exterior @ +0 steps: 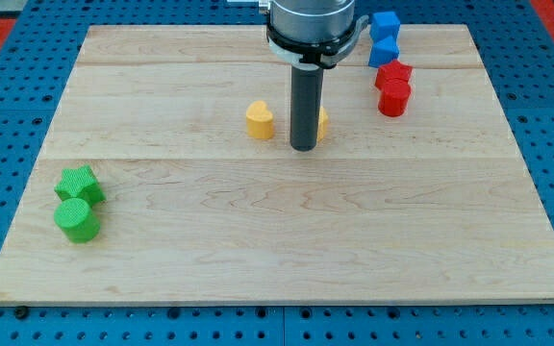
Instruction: Push the green circle along with the green star slightly up
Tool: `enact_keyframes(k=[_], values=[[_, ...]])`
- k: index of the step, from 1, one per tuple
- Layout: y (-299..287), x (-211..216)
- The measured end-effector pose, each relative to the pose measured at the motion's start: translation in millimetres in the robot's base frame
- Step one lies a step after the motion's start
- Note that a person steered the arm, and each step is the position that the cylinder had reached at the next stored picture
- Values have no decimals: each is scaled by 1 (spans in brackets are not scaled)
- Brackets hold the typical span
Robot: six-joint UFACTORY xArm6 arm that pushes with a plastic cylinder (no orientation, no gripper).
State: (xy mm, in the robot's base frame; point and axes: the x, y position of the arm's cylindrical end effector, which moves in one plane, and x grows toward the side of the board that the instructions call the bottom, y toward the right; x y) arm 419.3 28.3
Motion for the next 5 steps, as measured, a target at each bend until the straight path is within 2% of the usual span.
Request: enact_keyframes(k=[1,2,3,5], values=[[10,-1],[15,52],[-15,113],[-181,161]])
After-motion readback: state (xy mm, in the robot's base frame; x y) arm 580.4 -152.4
